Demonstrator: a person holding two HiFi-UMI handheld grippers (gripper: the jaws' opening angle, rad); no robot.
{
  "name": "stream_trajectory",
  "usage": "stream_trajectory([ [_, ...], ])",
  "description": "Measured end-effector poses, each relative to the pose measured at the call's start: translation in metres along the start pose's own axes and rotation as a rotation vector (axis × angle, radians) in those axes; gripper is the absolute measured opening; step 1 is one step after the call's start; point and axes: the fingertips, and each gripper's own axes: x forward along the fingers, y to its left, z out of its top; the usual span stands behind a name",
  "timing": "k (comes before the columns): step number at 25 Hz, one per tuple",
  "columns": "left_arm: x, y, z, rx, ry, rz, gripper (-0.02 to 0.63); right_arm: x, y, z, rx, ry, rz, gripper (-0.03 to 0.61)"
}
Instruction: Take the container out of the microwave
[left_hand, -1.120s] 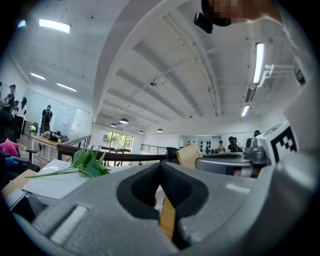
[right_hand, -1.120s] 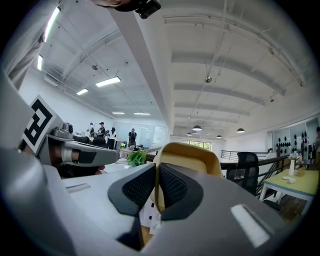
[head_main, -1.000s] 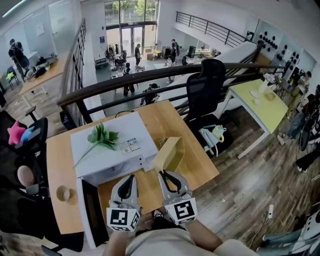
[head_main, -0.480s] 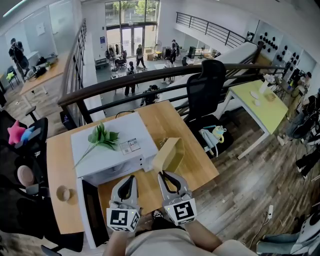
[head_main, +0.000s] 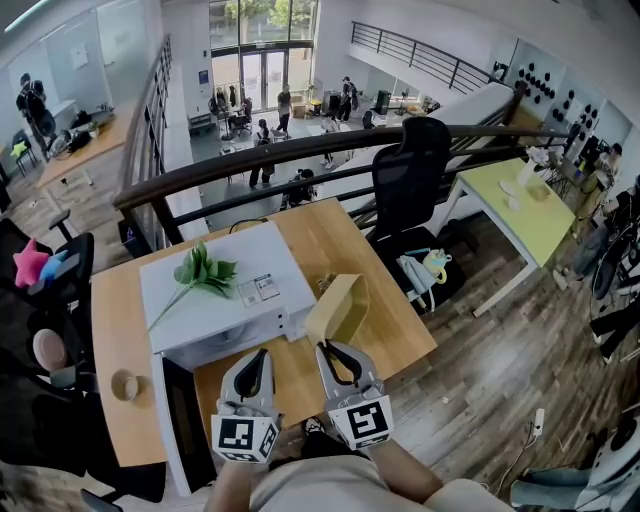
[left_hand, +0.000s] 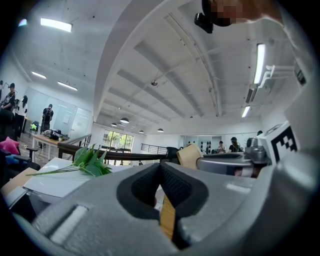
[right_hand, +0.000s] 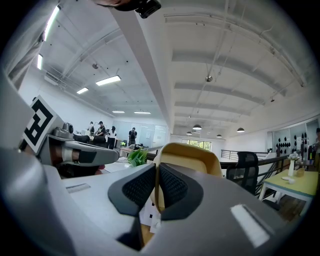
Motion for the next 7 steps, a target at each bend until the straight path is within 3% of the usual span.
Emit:
stream_trajectory([
  [7,0.0016,-0.0003,0.0004,0.004,0.003,-0.003,0.003,0.0017,-0.0012,0.0005,0.002,-0.001,-0.003,0.037],
])
